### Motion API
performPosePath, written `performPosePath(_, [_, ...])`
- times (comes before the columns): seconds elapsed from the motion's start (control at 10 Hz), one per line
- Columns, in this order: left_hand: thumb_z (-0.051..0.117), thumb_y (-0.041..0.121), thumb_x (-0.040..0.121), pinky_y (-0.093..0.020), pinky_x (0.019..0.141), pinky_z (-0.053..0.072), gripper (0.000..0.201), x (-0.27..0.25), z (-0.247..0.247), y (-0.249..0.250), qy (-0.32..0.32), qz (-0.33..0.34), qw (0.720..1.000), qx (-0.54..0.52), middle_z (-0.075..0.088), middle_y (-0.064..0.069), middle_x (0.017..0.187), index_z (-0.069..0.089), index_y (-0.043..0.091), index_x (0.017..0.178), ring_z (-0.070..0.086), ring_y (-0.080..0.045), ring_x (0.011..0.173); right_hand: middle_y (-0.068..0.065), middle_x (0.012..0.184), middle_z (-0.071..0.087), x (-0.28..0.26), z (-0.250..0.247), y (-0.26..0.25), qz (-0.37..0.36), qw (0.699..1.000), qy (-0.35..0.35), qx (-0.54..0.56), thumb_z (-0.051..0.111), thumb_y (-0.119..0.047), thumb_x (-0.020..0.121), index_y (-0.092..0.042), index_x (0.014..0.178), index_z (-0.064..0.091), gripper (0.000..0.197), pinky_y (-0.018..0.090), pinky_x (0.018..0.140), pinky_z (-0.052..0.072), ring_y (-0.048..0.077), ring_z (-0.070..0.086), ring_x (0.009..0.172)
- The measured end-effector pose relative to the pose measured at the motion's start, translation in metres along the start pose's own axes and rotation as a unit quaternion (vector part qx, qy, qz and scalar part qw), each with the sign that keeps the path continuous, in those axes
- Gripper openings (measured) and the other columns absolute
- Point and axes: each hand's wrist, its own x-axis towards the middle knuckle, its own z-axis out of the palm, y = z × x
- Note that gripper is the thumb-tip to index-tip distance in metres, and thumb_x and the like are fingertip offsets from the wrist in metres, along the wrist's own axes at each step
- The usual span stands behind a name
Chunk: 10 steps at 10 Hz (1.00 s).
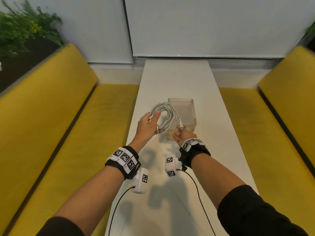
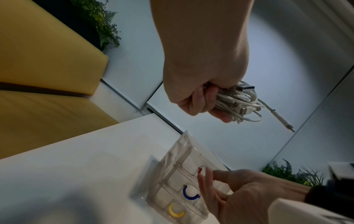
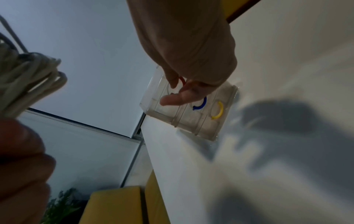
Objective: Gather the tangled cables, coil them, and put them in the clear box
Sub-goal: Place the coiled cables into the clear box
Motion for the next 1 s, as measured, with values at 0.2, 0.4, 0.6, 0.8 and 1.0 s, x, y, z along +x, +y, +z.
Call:
performPosePath(0.2, [0.055,0.044,0.099,-0.019,0.040,0.034,0.037,-0.003,-0.002,0.003,-0.022,-0.026,0.999,-0.001,0.045,0.010,0.040,0.054,0.009,0.088,0.041,-0.003,0.036,0.020,0.114,0.069,0.011,-0.008,0.007,-0.015,1.000,-0.001,0.004,0.062,-0.011,0.093,-0.005,0.086,0.063,0.009,0.036,0.063,0.059,0.025,0.064,0.082])
performPosePath(0.4, [0.053,0.050,0.098,-0.022,0.037,0.026,0.053,-0.001,-0.002,-0.005,-0.033,-0.057,0.998,-0.012,0.048,-0.006,0.055,0.049,-0.002,0.105,0.049,-0.028,0.057,0.022,0.091,0.067,-0.002,-0.024,0.014,-0.021,0.999,-0.016,0.042,0.069,-0.001,0.083,0.007,0.093,0.062,0.016,0.031,0.050,0.059,0.032,0.067,0.087])
performPosePath(0.6, [0.053,0.050,0.098,-0.021,0.039,0.021,0.042,-0.008,0.011,-0.005,-0.149,-0.155,0.976,0.033,0.059,-0.014,0.057,0.054,0.008,0.094,0.042,-0.018,0.039,0.018,0.103,0.066,-0.010,-0.045,0.025,-0.004,0.992,-0.043,0.115,0.054,0.002,0.096,0.008,0.119,0.055,0.023,0.030,0.077,0.060,0.023,0.066,0.086])
performPosePath(0.8, [0.049,0.043,0.098,-0.015,0.041,0.021,0.040,-0.011,0.045,0.003,-0.218,-0.244,0.940,0.094,0.060,-0.012,0.052,0.062,0.008,0.082,0.026,-0.012,0.035,0.009,0.124,0.055,0.005,-0.073,0.038,0.083,0.970,-0.097,0.205,0.045,-0.009,0.102,-0.003,0.122,0.052,0.022,0.020,0.097,0.050,0.024,0.056,0.112])
performPosePath(1.0, [0.048,0.030,0.097,-0.008,0.037,0.019,0.033,0.003,0.071,0.014,-0.220,-0.285,0.930,0.072,0.052,-0.006,0.045,0.056,0.013,0.069,0.031,-0.007,0.024,0.029,0.117,0.066,-0.002,-0.074,0.036,0.041,0.986,-0.085,0.139,0.061,0.006,0.087,0.018,0.119,0.056,0.034,0.034,0.083,0.061,0.035,0.065,0.112])
